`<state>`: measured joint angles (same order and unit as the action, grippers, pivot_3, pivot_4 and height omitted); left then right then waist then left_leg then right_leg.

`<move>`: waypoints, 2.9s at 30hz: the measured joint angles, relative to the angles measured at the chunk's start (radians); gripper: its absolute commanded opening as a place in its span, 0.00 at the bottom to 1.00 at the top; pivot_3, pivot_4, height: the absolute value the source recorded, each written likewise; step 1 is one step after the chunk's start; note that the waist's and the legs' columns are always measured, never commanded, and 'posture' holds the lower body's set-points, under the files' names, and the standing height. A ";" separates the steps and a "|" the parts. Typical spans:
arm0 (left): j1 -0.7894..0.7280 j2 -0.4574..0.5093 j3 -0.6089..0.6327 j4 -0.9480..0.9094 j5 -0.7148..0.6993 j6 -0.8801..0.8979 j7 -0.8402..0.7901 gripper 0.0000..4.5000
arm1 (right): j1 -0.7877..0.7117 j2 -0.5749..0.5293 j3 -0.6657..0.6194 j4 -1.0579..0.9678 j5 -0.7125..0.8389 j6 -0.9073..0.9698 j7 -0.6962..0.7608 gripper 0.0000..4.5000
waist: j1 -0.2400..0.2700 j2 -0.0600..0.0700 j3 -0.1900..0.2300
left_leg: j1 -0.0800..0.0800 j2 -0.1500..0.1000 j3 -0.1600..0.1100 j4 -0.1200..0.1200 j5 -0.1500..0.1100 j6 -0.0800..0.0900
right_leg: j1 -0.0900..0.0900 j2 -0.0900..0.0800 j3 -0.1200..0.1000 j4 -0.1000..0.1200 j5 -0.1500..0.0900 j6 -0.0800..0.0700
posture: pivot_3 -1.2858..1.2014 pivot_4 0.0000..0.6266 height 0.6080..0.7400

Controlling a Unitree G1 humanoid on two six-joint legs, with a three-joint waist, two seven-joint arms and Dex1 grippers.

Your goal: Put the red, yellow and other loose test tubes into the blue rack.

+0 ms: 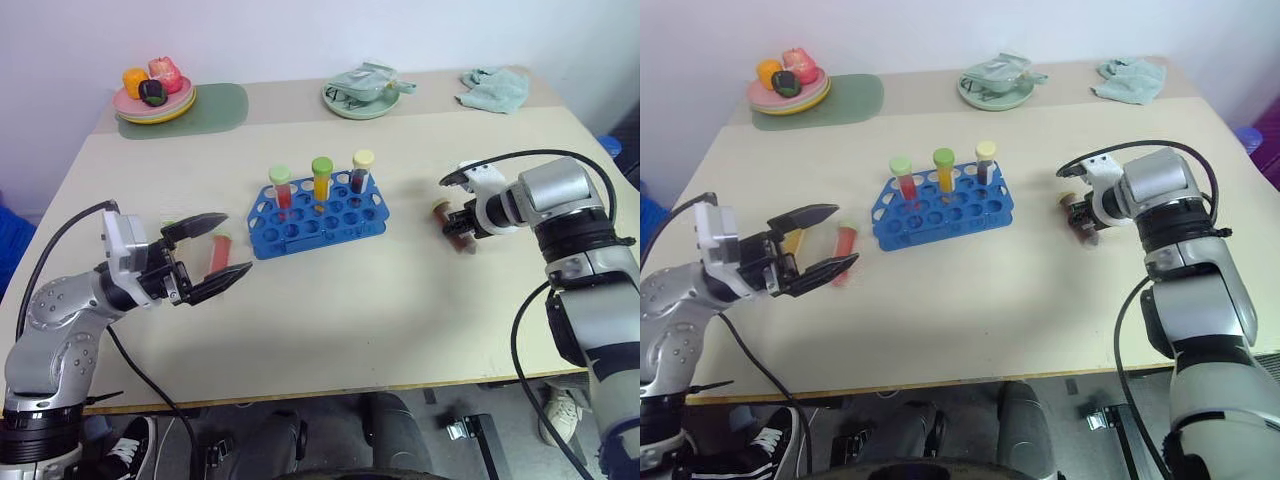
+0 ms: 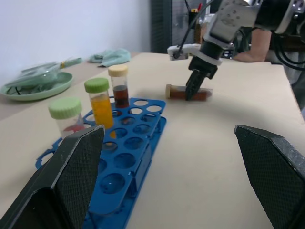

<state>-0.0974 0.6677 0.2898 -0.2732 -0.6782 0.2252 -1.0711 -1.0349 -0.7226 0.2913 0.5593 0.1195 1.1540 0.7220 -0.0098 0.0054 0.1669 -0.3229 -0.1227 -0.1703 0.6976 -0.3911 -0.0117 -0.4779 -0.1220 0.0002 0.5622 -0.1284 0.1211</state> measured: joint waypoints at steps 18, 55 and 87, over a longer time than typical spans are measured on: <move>-0.084 0.039 0.019 0.107 0.006 -0.013 -0.020 1.00 | 0.522 0.559 -0.425 -0.708 0.264 -0.827 -0.212 0.17 | -0.007 0.001 0.000 | 0.003 0.003 0.002 -0.001 -0.001 -0.002 | 0.001 0.004 0.000 0.002 0.001 -0.001 | 0.52 0.24 1.00; -0.105 0.087 0.047 0.057 -0.007 0.061 0.005 1.00 | 0.513 0.685 -0.324 -0.142 0.098 -1.423 -0.244 0.17 | -0.036 0.002 -0.001 | 0.004 0.004 0.002 -0.002 -0.001 -0.002 | 0.000 0.005 0.000 0.002 0.001 -0.002 | 0.52 0.24 1.00; -0.063 0.091 0.080 0.111 -0.003 0.019 -0.050 1.00 | 0.500 0.671 -0.311 -0.100 0.060 -1.484 -0.269 0.17 | -0.036 0.003 -0.001 | 0.004 0.005 0.002 -0.002 -0.001 -0.002 | 0.000 0.006 0.000 0.002 0.001 -0.002 | 0.52 0.24 1.00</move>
<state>-0.1607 0.7583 0.3701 -0.1618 -0.6809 0.2446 -1.1213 -0.5348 -0.0513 -0.0196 0.4595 0.1790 -0.3305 0.4534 -0.0459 0.0080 0.1658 -0.3185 -0.1179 -0.1680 0.6955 -0.3926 -0.0142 -0.4779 -0.1164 -0.0001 0.5639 -0.1272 0.1194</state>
